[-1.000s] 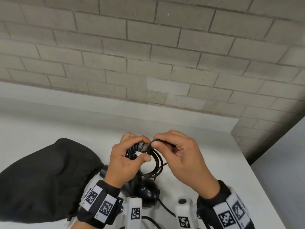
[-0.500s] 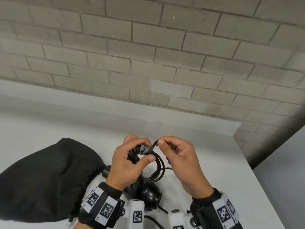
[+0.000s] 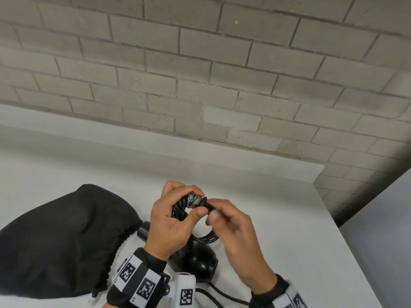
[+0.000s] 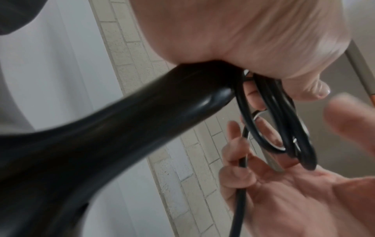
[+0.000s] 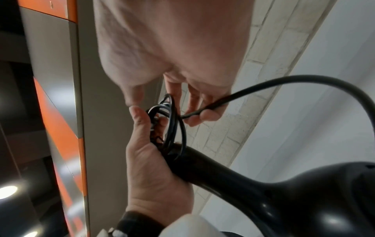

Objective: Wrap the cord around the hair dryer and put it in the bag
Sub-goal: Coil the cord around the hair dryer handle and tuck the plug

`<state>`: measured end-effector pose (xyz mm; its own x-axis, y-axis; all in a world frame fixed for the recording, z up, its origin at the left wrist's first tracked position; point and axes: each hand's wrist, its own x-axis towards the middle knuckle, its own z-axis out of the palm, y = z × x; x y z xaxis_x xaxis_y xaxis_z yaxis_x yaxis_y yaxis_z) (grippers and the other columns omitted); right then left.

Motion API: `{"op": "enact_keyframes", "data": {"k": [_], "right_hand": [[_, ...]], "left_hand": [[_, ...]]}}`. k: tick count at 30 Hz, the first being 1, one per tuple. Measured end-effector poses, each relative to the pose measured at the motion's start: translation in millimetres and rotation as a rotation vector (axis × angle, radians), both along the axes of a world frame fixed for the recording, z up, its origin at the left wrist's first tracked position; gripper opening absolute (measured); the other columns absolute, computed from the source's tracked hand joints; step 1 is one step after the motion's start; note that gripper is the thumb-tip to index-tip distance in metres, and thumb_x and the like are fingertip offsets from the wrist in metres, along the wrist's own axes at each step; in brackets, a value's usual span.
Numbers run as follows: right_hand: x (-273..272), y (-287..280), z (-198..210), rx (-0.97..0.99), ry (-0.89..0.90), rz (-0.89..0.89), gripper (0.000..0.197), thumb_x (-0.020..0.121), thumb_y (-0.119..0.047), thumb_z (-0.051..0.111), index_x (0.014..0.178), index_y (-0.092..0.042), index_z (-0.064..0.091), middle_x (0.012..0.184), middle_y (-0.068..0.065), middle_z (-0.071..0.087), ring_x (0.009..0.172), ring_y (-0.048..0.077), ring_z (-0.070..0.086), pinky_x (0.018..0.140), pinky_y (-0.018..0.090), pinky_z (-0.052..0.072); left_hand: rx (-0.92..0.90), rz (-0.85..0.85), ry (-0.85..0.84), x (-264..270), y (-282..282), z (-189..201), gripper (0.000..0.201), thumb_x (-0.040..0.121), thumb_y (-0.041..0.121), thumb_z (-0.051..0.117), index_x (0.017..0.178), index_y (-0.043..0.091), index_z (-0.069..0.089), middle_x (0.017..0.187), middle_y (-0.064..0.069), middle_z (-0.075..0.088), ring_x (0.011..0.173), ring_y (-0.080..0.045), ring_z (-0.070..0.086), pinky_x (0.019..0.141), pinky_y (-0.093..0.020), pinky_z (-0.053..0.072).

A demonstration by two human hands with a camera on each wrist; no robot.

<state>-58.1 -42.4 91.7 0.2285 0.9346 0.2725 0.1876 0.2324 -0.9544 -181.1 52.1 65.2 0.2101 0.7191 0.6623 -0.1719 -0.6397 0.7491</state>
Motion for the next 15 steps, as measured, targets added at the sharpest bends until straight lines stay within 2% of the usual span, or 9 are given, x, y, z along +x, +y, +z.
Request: {"op": "enact_keyframes", "data": {"k": [3,7,9,12,13,15], "right_hand": [[0,-1,-5,-0.053,-0.076,-0.006,0.014,0.088,-0.019,0.071,0.099,-0.027,0.071,0.086,-0.004,0.068,0.080,0.011,0.063,0.076,0.026,0.051],[8,1,0,-0.048,-0.087,-0.026,0.011,0.091,-0.014,0.068,0.091,-0.023,0.074,0.076,-0.006,0.067,0.074,0.009,0.061,0.071,0.023,0.048],[13,2,6,-0.034,-0.130,-0.024,0.014,0.091,-0.011,0.066,0.092,-0.023,0.074,0.077,-0.009,0.068,0.075,0.007,0.061,0.071,0.020,0.047],[18,5,11,-0.017,-0.192,-0.029,0.015,0.091,-0.009,0.065,0.091,-0.022,0.073,0.078,-0.006,0.068,0.075,0.012,0.061,0.070,0.024,0.049],[19,6,12,-0.015,-0.210,-0.027,0.014,0.092,-0.009,0.065,0.091,-0.020,0.073,0.077,-0.005,0.067,0.074,0.012,0.060,0.071,0.026,0.049],[21,6,14,-0.023,-0.228,-0.018,0.012,0.092,-0.009,0.066,0.091,-0.018,0.073,0.076,-0.009,0.066,0.073,0.008,0.060,0.070,0.022,0.048]], "left_hand": [[0.029,0.029,0.022,0,0,3,0.036,0.083,0.063,0.063,0.100,0.032,0.067,0.094,0.014,0.063,0.091,-0.019,0.060,0.079,-0.026,0.052],[0.063,0.055,0.109,-1,0,10,0.037,0.085,0.061,0.063,0.102,0.029,0.069,0.103,0.015,0.065,0.104,-0.020,0.059,0.088,-0.029,0.048],[0.057,0.073,0.174,-4,1,15,0.042,0.083,0.058,0.066,0.114,0.031,0.068,0.111,0.016,0.065,0.111,-0.018,0.057,0.094,-0.026,0.045],[0.000,0.036,0.308,-11,3,28,0.070,0.079,0.053,0.067,0.143,0.035,0.046,0.124,0.019,0.061,0.115,-0.013,0.053,0.098,-0.016,0.037],[-0.008,0.004,0.346,-13,5,32,0.070,0.081,0.053,0.065,0.145,0.035,0.043,0.127,0.020,0.060,0.117,-0.011,0.053,0.100,-0.018,0.037],[0.031,-0.059,0.413,-14,6,36,0.051,0.086,0.052,0.060,0.135,0.038,0.054,0.125,0.023,0.062,0.121,-0.010,0.054,0.105,-0.032,0.041]]}}
